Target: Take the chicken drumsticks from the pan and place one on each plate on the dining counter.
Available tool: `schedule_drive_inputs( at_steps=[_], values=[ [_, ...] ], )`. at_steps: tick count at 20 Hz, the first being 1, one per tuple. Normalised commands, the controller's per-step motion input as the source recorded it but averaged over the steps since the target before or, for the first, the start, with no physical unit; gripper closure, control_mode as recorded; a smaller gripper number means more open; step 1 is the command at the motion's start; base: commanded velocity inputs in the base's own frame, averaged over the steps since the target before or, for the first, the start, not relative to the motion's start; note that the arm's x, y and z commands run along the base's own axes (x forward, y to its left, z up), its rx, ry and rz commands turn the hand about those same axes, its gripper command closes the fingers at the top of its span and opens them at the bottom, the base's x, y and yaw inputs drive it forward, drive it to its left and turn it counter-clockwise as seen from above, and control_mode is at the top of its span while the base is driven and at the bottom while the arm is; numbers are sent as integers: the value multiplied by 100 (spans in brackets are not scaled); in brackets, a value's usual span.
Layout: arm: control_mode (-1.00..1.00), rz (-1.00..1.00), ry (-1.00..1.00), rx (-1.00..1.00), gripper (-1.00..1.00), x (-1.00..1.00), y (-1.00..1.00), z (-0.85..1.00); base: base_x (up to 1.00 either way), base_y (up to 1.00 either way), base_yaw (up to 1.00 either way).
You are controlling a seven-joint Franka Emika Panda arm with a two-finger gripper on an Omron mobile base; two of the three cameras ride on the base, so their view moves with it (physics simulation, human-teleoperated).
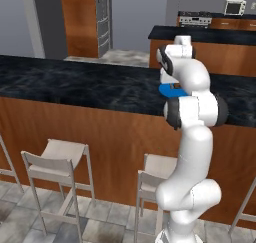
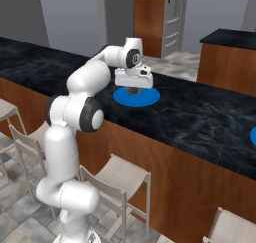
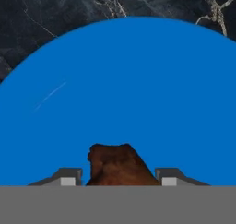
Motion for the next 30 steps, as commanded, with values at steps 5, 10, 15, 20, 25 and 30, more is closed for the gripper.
schedule_drive_inputs(
  at_steps=[5,10,15,20,25,30],
  values=[
    [-100,-6,-10,0,-100,-22,0,0,0,0,0],
    [-100,-9,-19,0,-100,-17,0,19,0,0,0],
    [-100,-14,-17,0,-100,-54,0,33,0,0,0],
    [-100,-32,-9,0,-100,-98,7,5,0,0,0],
    [-100,-35,-7,0,-100,-100,21,-9,0,0,0],
    [-100,-33,-4,0,-100,-100,23,-11,0,0,0]
  ],
)
